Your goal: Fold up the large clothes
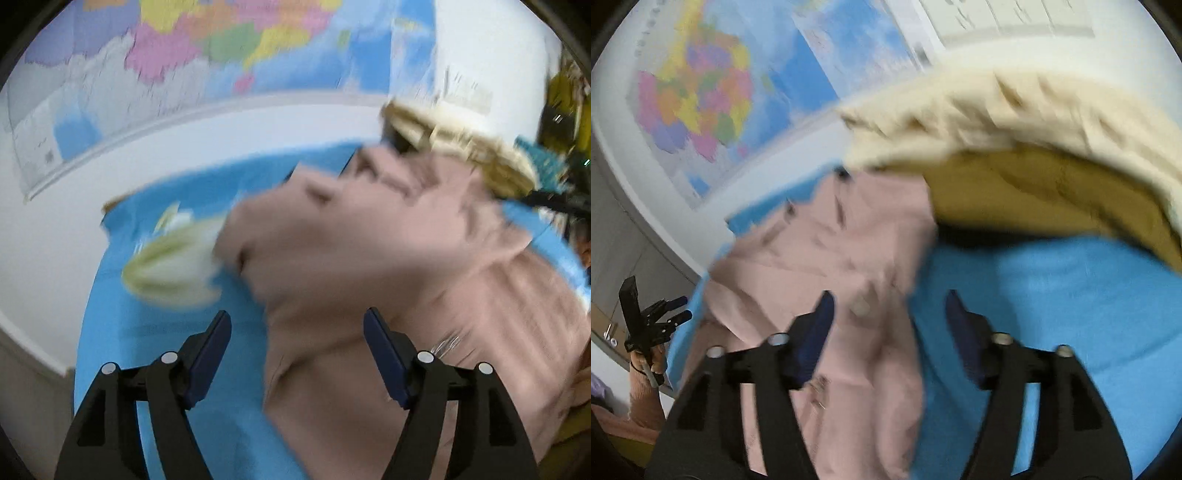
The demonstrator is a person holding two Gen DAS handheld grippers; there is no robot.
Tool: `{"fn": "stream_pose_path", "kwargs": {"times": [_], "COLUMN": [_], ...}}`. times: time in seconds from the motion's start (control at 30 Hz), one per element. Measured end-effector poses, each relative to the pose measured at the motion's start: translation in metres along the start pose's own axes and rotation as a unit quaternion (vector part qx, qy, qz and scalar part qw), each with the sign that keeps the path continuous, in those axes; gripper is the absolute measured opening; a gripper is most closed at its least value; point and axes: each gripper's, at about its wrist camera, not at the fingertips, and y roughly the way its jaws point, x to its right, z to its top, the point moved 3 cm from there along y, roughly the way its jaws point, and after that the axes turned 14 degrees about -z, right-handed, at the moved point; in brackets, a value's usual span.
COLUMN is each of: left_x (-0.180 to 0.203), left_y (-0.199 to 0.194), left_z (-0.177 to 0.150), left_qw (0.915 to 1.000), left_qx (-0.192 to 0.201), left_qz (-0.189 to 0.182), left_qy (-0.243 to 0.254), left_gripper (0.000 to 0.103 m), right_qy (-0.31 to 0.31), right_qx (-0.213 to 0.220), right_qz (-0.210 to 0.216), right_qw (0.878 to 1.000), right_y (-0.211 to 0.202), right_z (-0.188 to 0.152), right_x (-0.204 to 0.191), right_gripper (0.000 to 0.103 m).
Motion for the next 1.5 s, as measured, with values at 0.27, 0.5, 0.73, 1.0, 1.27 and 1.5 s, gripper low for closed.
{"fn": "stream_pose_path", "kwargs": {"times": [0.27, 0.5, 0.73, 1.0, 1.27, 1.5], "left_x": [0.014, -0.016, -0.025, -0.033, -0.025, -0.026], "left_y": [0.07, 0.09, 0.081, 0.11, 0.088, 0.109], "left_z": [0.031, 0.014, 0.028, 0.028, 0.028, 0.021], "left_qw": [0.9958, 0.995, 0.9969, 0.9929, 0.9934, 0.9918], "left_qx": [-0.065, -0.094, -0.067, -0.085, -0.064, -0.083], "left_qz": [0.022, 0.029, 0.039, 0.08, 0.093, 0.093], "left_qy": [0.061, 0.013, -0.013, -0.022, -0.021, -0.029], "left_gripper": [0.072, 0.068, 0.068, 0.073, 0.072, 0.076], "right_qy": [-0.202, -0.235, -0.169, -0.177, -0.138, -0.204], "right_qx": [-0.057, -0.06, 0.094, -0.027, 0.043, -0.018], "right_qz": [-0.077, -0.068, -0.059, -0.114, -0.056, -0.097], "right_qw": [0.975, 0.968, 0.979, 0.977, 0.988, 0.974], "right_y": [0.093, 0.09, 0.033, 0.135, 0.058, 0.105], "right_z": [-0.003, -0.005, 0.058, 0.036, 0.025, -0.006], "right_x": [-0.08, -0.083, -0.079, -0.061, -0.04, -0.059], "right_gripper": [0.077, 0.013, 0.011, 0.023, 0.042, 0.031]}}
